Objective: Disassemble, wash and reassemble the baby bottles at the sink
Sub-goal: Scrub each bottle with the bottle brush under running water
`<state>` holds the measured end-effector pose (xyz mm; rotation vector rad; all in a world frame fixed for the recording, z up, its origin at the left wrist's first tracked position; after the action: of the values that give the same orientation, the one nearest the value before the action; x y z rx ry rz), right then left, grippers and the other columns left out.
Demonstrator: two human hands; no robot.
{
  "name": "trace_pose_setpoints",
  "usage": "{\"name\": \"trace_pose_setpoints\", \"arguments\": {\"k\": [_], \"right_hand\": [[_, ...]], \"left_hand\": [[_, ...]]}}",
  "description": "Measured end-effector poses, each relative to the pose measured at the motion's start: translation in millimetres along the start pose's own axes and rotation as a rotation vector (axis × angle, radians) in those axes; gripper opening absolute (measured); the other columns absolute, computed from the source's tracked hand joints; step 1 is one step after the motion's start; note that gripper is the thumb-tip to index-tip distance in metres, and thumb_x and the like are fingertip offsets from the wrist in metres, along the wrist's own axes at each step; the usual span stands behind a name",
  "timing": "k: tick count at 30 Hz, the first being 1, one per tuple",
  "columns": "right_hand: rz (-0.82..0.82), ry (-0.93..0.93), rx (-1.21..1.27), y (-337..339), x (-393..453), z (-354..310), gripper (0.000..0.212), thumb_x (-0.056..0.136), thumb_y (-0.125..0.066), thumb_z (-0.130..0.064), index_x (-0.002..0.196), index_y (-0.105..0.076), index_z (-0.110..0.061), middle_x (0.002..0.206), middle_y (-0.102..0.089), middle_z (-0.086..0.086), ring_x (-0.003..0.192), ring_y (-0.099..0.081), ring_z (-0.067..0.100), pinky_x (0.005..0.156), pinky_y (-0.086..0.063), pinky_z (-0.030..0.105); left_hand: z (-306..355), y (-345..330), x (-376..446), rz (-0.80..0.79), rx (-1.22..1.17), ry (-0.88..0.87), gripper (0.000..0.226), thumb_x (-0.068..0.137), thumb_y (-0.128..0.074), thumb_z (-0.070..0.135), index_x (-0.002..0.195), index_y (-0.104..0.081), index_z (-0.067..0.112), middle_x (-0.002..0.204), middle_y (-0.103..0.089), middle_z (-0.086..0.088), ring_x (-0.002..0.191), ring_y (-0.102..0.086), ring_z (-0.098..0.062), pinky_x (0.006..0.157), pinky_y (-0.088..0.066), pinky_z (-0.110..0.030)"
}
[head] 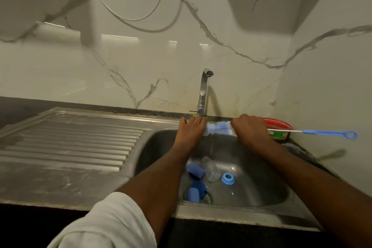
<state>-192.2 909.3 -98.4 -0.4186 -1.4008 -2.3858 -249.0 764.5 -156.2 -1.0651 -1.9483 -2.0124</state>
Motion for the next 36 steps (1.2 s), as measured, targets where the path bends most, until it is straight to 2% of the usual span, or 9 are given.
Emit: {"name": "trace_pose_setpoints", "arguments": {"k": [3,6,9,13,19,23,30,33,36], "right_hand": [[-0.030,0.004,-0.001,-4.9,0.5,5.4,0.034,0.084,-0.075,-0.038,0.114,-0.067,-0.026,0.110,-0.068,0.001,0.098,-0.070,0.021,0.073,-0.047,0.031],[-0.165,-0.054,0.022,-21.5,-2.4,23.4,0.040,0.092,-0.071,-0.038,0.126,-0.061,-0.018,0.127,-0.065,0.004,0.114,-0.065,0.021,0.093,-0.049,0.034],[-0.155,-0.048,0.071,-25.5,-15.9,23.9,0.027,0.100,-0.061,-0.026,0.124,-0.064,-0.016,0.125,-0.066,0.007,0.113,-0.065,0.021,0.089,-0.049,0.030],[-0.169,0.073,0.008,-22.1,-34.4,0.7,0.028,0.099,-0.059,-0.025,0.126,-0.065,-0.018,0.126,-0.067,0.002,0.114,-0.065,0.020,0.083,-0.045,0.027],[-0.224,-0.014,0.041,-21.2,-48.3,12.4,0.025,0.097,-0.062,-0.025,0.119,-0.068,-0.017,0.118,-0.069,0.002,0.107,-0.068,0.020,0.074,-0.043,0.030],[-0.243,-0.046,0.109,-25.8,-54.0,15.2,0.022,0.096,-0.063,-0.025,0.116,-0.070,-0.018,0.114,-0.070,0.002,0.103,-0.068,0.020,0.073,-0.044,0.030],[-0.184,-0.059,0.090,-15.3,-62.1,9.5,0.040,0.086,-0.073,-0.030,0.124,-0.065,-0.021,0.119,-0.068,0.003,0.108,-0.067,0.021,0.080,-0.051,0.032],[-0.222,-0.058,0.149,-19.9,-64.4,9.4,0.045,0.085,-0.074,-0.034,0.127,-0.062,-0.023,0.122,-0.067,0.002,0.110,-0.065,0.020,0.083,-0.049,0.032],[-0.268,-0.056,0.188,-29.0,-65.4,7.3,0.048,0.084,-0.075,-0.035,0.128,-0.060,-0.023,0.122,-0.066,0.002,0.110,-0.064,0.020,0.082,-0.048,0.031]], "left_hand": [[1.1,0.5,0.3,-0.017,0.023,-0.008,0.064,0.088,-0.073,0.025,0.144,-0.043,0.019,0.147,-0.048,-0.007,0.134,-0.044,-0.027,0.109,-0.034,-0.047],[-17.8,-5.1,-7.4,-0.081,0.095,0.010,0.063,0.086,-0.073,0.021,0.143,-0.046,0.019,0.146,-0.046,-0.009,0.136,-0.040,-0.028,0.110,-0.033,-0.044],[-24.8,-9.9,-12.1,-0.092,0.162,-0.064,0.062,0.084,-0.075,0.019,0.141,-0.051,0.023,0.143,-0.047,-0.007,0.133,-0.041,-0.028,0.109,-0.035,-0.042],[9.2,-5.7,-8.5,-0.084,0.278,-0.194,0.050,0.088,-0.069,0.018,0.137,-0.059,0.017,0.145,-0.042,-0.011,0.134,-0.039,-0.030,0.108,-0.035,-0.041],[18.6,1.1,-2.1,-0.071,0.384,-0.121,0.047,0.090,-0.069,0.019,0.135,-0.060,0.009,0.154,-0.035,-0.015,0.141,-0.034,-0.033,0.116,-0.029,-0.047],[23.9,7.5,-3.1,-0.060,0.369,-0.147,0.047,0.089,-0.069,0.018,0.135,-0.061,0.015,0.153,-0.036,-0.014,0.141,-0.033,-0.034,0.115,-0.028,-0.049],[-8.4,-3.9,-3.9,-0.111,-0.102,0.138,0.056,0.075,-0.079,0.056,0.123,-0.065,0.032,0.125,-0.062,0.002,0.118,-0.051,-0.020,0.100,-0.043,-0.040],[-23.1,-22.1,-14.2,-0.158,-0.428,0.331,0.050,0.076,-0.083,0.049,0.115,-0.064,0.024,0.111,-0.069,0.002,0.096,-0.060,-0.012,0.087,-0.053,-0.031],[-29.9,-32.0,-20.2,-0.174,-0.546,0.420,0.053,0.079,-0.085,0.036,0.123,-0.061,0.018,0.117,-0.067,-0.003,0.103,-0.062,-0.016,0.090,-0.054,-0.031]]}}
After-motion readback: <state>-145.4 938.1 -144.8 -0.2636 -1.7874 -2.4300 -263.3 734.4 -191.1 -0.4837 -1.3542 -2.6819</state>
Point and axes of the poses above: each hand's wrist, its own x-axis towards the middle knuckle, its own y-axis out of the back of the hand, z = x × y, the point moved 8 cm from there along x, towards the middle knuckle
